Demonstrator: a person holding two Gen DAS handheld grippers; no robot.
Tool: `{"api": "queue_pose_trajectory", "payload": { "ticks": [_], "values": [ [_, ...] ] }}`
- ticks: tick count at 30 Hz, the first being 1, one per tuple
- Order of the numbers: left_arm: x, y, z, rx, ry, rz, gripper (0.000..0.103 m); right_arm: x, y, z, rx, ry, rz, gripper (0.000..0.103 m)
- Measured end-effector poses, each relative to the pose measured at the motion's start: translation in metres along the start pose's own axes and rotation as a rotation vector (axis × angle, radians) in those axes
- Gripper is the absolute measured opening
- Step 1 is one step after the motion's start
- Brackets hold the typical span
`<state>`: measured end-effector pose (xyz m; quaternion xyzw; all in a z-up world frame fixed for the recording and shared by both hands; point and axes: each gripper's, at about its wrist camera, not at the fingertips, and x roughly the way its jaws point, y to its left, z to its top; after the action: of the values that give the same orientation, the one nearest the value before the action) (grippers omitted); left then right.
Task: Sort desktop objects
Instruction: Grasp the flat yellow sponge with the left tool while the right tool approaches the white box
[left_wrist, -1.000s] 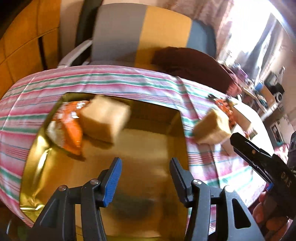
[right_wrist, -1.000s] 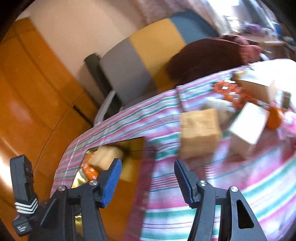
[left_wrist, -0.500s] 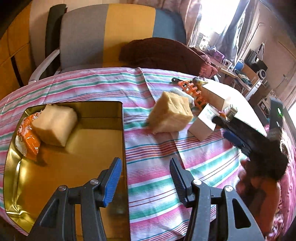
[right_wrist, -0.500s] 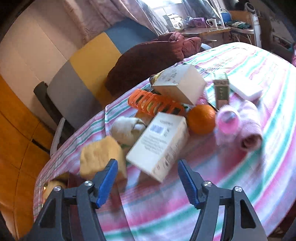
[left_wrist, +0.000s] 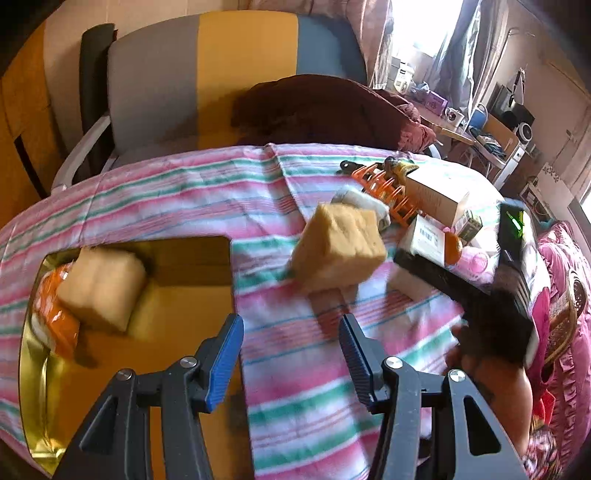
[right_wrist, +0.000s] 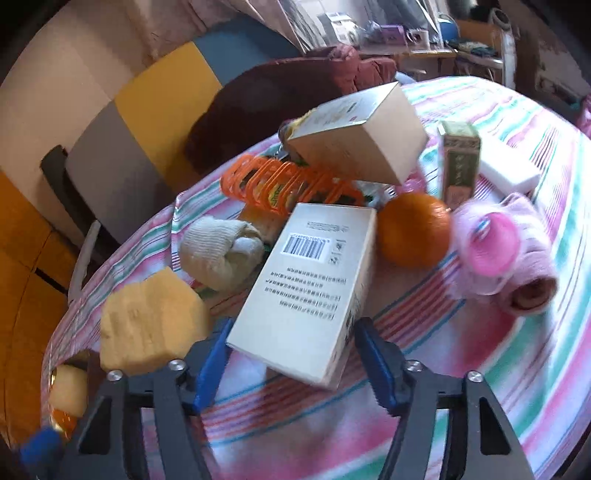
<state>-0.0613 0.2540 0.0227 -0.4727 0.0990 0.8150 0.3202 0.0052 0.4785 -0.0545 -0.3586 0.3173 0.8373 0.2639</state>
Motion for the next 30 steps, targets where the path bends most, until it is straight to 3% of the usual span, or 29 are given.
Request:
{"api": "queue_pose_trajectory", "payload": {
  "ticks": [8, 11, 13, 17, 20, 23, 27, 30],
  "values": [
    [0.031, -0.015, 0.039, 0.004, 0.02, -0.076, 0.054, -0.014, -0.035, -0.01, -0.012, -0.03, 0.083, 0.061],
    [0.043, -0.018, 0.058, 0.002, 0.011, -0.097, 0.057, -0.014, -0.036, -0.015, -0.021, -0.043, 0.089, 0.062],
    [0.058, -0.02, 0.066, -0.005, 0.049, -0.114, 0.059, -0.007, -0.038, -0.018, -0.01, -0.019, 0.081, 0.06],
    [0.076, -0.026, 0.051, -0.045, 0.143, -0.185, 0.059, -0.012, -0.04, -0.024, -0.042, -0.056, 0.089, 0.059],
    [0.064, -0.04, 0.034, -0.003, 0.134, -0.197, 0.059, -0.014, -0.042, -0.029, -0.049, -0.086, 0.102, 0.059],
    [0.049, -0.052, 0.023, 0.026, 0.147, -0.288, 0.059, -0.02, -0.047, -0.033, -0.055, -0.106, 0.114, 0.059],
    [0.035, -0.055, 0.017, 0.085, 0.11, -0.184, 0.059, -0.022, -0.049, -0.031, -0.056, -0.102, 0.113, 0.059],
    [0.035, -0.042, 0.022, 0.066, 0.082, -0.109, 0.06, -0.023, -0.053, -0.029, -0.045, -0.093, 0.112, 0.061]
  ]
}}
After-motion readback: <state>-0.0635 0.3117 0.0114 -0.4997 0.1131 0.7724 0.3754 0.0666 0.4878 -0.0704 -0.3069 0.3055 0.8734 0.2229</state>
